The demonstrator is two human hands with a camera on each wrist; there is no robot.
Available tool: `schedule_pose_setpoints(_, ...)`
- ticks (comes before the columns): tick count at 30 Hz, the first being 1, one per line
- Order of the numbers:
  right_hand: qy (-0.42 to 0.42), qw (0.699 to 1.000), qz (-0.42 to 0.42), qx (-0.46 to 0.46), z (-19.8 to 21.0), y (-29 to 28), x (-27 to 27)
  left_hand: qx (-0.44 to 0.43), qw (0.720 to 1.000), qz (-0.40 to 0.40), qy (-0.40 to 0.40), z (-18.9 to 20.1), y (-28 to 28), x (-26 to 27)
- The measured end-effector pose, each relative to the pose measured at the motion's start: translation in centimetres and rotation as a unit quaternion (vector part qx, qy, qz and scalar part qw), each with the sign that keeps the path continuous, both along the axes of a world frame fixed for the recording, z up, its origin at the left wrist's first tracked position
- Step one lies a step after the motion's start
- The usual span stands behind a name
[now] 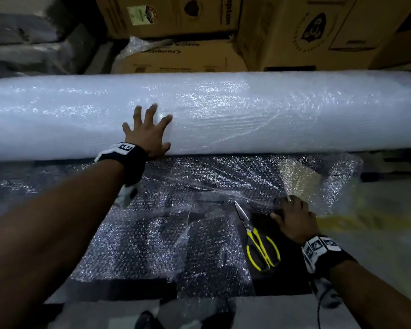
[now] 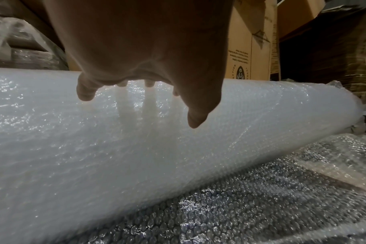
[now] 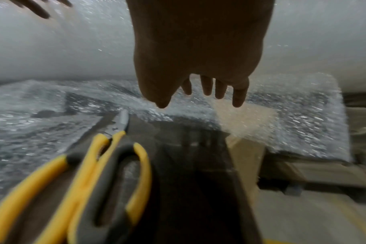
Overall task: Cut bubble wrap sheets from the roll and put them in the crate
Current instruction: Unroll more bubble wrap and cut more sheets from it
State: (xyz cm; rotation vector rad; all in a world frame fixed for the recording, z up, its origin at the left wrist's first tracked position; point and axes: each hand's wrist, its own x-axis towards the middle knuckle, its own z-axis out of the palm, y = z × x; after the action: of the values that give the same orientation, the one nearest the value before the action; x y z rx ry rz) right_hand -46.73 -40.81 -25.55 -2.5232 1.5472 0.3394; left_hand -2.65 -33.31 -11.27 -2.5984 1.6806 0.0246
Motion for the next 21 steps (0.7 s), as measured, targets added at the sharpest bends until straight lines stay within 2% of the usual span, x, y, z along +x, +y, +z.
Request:
schedule_pose_setpoints(4,-0.038,0.994,0.08,-0.065,1.9,2.5,4.5,0.002,1.0,-0.012,-0.005,0.1,0.4,-0.2)
schedule_pose_setpoints(7,-0.085,0.982,0.166,-0.03,2.0,6.5,9.7,0.003,1.0,-0.016,-0.002,0.0,0.8,-0.5)
schedule_pose_setpoints(9,-0.111,0.963,0.246,-0.005,1.2,10.2,13.0,-0.005,1.0,-0.025,-0.004,0.0,1.2,-0.6)
schedule_pose_setpoints(11,-0.097,0.942,0.32,-0.006,-0.2,14.4,15.6,-0.013,0.999,-0.043,-0.013,0.1,1.6,-0.3)
schedule_pose_setpoints(13,-0.07,0.932,0.355,-0.004,-0.8,18.7,17.7,-0.017,0.997,-0.07,-0.024,0.3,2.4,0.2)
schedule_pose_setpoints(15,-0.049,0.925,0.375,0.02,-1.7,22.1,18.8,-0.034,0.994,-0.098,-0.04,0.4,3.8,0.8)
schedule_pose_setpoints(18,-0.022,0.938,0.344,0.047,-2.6,24.8,19.5,-0.102,0.986,-0.127,-0.017,-0.8,8.0,1.1)
schedule_pose_setpoints(21,-0.021,0.946,0.319,0.048,-3.0,26.3,19.1,-0.134,0.984,-0.115,0.023,-5.2,15.7,1.0)
